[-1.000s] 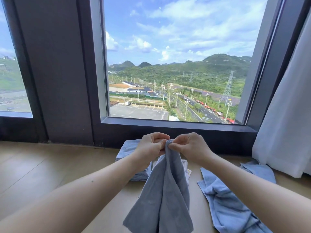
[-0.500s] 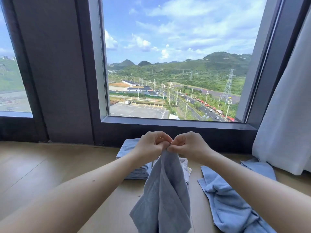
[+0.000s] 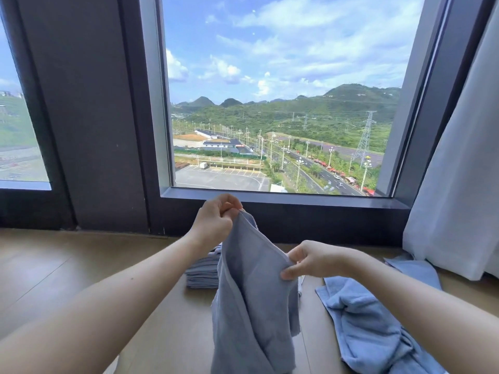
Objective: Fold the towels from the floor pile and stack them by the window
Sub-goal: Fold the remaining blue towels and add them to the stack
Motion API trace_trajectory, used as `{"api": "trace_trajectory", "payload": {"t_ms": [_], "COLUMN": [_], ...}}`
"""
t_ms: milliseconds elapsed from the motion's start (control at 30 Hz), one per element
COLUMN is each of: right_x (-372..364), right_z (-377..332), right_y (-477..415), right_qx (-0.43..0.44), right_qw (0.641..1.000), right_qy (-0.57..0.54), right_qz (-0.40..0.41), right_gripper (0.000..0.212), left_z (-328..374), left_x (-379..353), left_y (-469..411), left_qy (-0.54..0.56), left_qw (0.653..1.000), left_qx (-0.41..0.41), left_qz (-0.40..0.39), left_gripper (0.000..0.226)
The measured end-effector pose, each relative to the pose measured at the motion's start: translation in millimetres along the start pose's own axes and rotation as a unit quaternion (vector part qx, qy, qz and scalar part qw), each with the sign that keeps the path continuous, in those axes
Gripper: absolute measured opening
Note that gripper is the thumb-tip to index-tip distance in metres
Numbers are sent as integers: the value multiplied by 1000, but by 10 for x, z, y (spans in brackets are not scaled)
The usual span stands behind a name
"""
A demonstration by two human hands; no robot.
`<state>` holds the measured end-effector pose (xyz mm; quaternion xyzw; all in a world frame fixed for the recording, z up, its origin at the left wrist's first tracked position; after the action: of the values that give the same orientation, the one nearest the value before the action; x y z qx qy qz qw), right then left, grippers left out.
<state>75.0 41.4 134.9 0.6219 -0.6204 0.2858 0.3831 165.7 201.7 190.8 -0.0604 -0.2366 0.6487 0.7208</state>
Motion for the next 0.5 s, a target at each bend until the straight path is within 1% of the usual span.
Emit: {"api": "trace_trajectory", "payload": {"t_ms": [33, 100, 167, 200, 233, 300, 333, 367, 433, 467, 500], "right_x": [38, 162, 255, 286, 316, 372, 395, 415, 431, 430, 428], "right_z": [6, -10, -68, -97, -133, -162, -156, -142, -117, -105, -93], "right_y": [-9, -45, -63, -69, -67, -55, -53, -51, -43, -42, -36], "right_qx": [4, 18, 33, 41, 51, 61, 61, 59, 55, 56, 56], "right_qw": [1000, 994, 985, 980, 976, 969, 967, 965, 964, 964, 964], "right_qy": [0, -6, -17, -19, -21, -34, -41, -44, -44, -44, -42], "right_qz": [25, 105, 171, 193, 210, 237, 245, 250, 257, 257, 257], "right_gripper": [14, 22, 30, 30, 29, 26, 25, 24, 19, 18, 17], "left_z": [-28, -96, -146, -154, -157, -102, -44, 25, 165, 221, 250], "left_x": [33, 43, -29, -76, -121, -202, -243, -289, -397, -440, -466], "left_y": [-12, -7, 27, 47, 69, 150, 206, 258, 381, 436, 462], "left_qy": [-9, -38, -71, -91, -112, -133, -140, -153, -195, -215, -230], "left_qw": [1000, 999, 997, 994, 991, 985, 981, 975, 953, 941, 932], "left_qx": [2, 8, 19, 20, 18, 13, -2, -33, -123, -170, -199], "left_qz": [7, 1, -36, -56, -73, -109, -132, -155, -194, -201, -195], "left_gripper": [30, 33, 38, 39, 38, 22, 18, 22, 24, 21, 18]}}
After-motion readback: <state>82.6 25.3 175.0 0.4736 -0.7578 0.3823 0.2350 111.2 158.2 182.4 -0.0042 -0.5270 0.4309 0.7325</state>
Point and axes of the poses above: each hand's wrist, its own y-axis away from the middle knuckle, its own x-axis out of the back of the hand, z = x × y, the point moved 8 cm from there along -y, towards the middle knuckle, and after that the axes turned 10 degrees about z, right-handed, at the moved point
